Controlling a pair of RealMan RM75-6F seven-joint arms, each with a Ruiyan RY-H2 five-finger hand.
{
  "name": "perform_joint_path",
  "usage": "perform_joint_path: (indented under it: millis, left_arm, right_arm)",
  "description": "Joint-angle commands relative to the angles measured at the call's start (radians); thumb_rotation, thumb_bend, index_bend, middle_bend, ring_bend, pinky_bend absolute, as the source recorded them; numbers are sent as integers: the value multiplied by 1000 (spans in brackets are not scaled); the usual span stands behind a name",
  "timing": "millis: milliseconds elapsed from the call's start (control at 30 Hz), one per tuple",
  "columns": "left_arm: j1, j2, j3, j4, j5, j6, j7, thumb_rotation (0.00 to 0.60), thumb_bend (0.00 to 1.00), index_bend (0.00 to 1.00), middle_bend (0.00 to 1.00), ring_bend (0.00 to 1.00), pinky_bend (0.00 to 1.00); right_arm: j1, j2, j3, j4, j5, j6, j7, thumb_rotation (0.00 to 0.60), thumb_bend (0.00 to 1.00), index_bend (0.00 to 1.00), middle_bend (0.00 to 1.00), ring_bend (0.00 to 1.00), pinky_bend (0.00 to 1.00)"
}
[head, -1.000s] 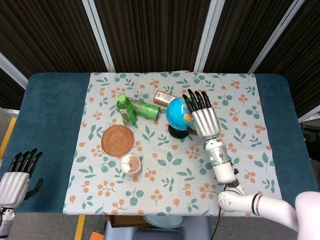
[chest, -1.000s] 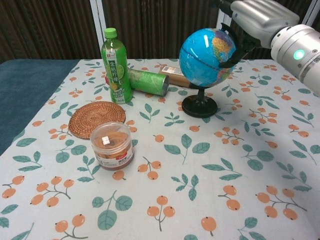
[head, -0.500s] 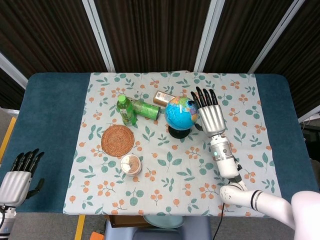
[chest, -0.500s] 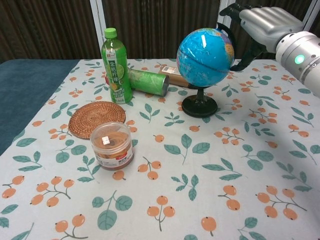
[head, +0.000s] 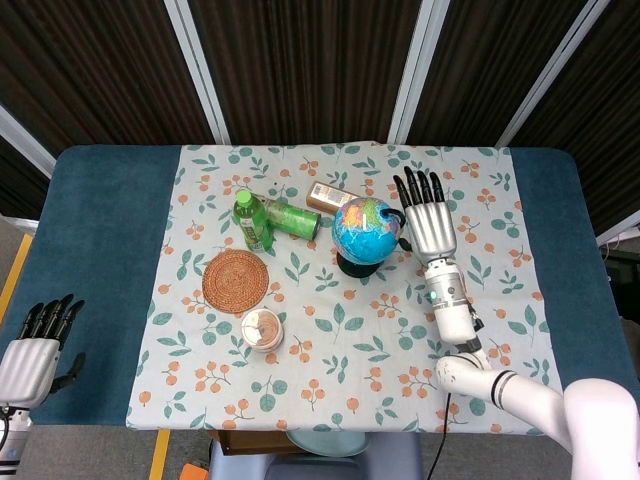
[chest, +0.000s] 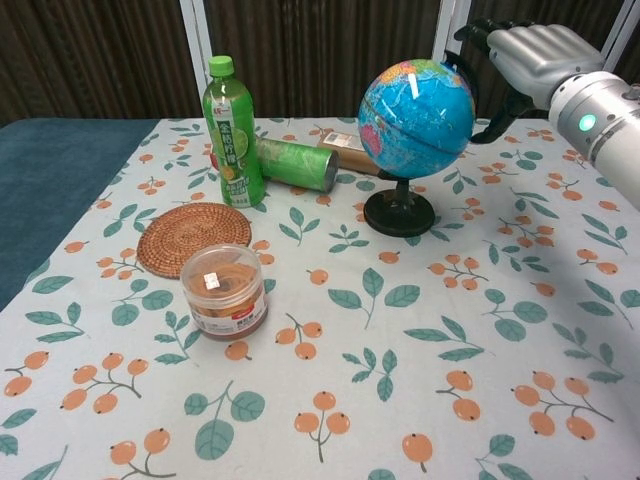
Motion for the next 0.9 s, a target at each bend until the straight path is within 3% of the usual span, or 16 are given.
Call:
perform_joint_path:
  millis: [33, 100, 200, 267, 367, 567, 667, 767, 900]
  left_arm:
    - [0, 0, 0, 1, 1, 0, 0, 600, 428, 0, 0, 0, 0]
    - [0, 0, 2, -1, 5, 3, 1, 600, 429, 0, 0, 0, 0]
    - [4, 3, 4, -5, 15, 15, 0, 600, 428, 0, 0, 0, 0]
    - [6, 6, 6, -8, 22, 23, -3, 600, 428, 0, 0, 0, 0]
    - [8, 10, 10, -12, 35, 30, -14, 600, 429, 0, 0, 0, 0]
    - [8, 3, 19, -6, 72, 50, -24, 600, 428, 0, 0, 0, 0]
    - [8, -2, 23, -3, 82, 54, -20, 600, 428, 0, 0, 0, 0]
    - [6, -6, 28, -2, 85, 45, -14, 600, 428, 0, 0, 0, 0]
    - [7, -15, 31, -5, 92, 49, 16, 600, 429, 0, 0, 0, 0]
  right_arm:
    - [-10, 11, -5, -11, -5, -2, 24, 600, 178, 0, 0, 0, 0]
    - [-41, 47, -32, -68, -38, 20, 46, 600, 178, 0, 0, 0, 0]
    - [-133, 150, -109, -245, -95, 63, 95, 600, 178, 0, 0, 0, 0]
    - [-213, 246, -183, -383, -139, 106, 100, 600, 178, 0, 0, 0, 0]
    - [-323, 357, -301, -503, -192, 176, 59, 600, 178, 0, 0, 0, 0]
    - [-526, 463, -452, -603, -189, 310, 26, 600, 178, 0, 0, 0, 0]
    - [-602, 480, -486, -592, -221, 367, 115, 600, 178, 0, 0, 0, 0]
    - [-616, 506, -503, -585, -266, 362, 138, 600, 177, 0, 0, 0, 0]
    - [-639, 516, -483, -581, -315, 405, 174, 600, 179, 0, 0, 0, 0]
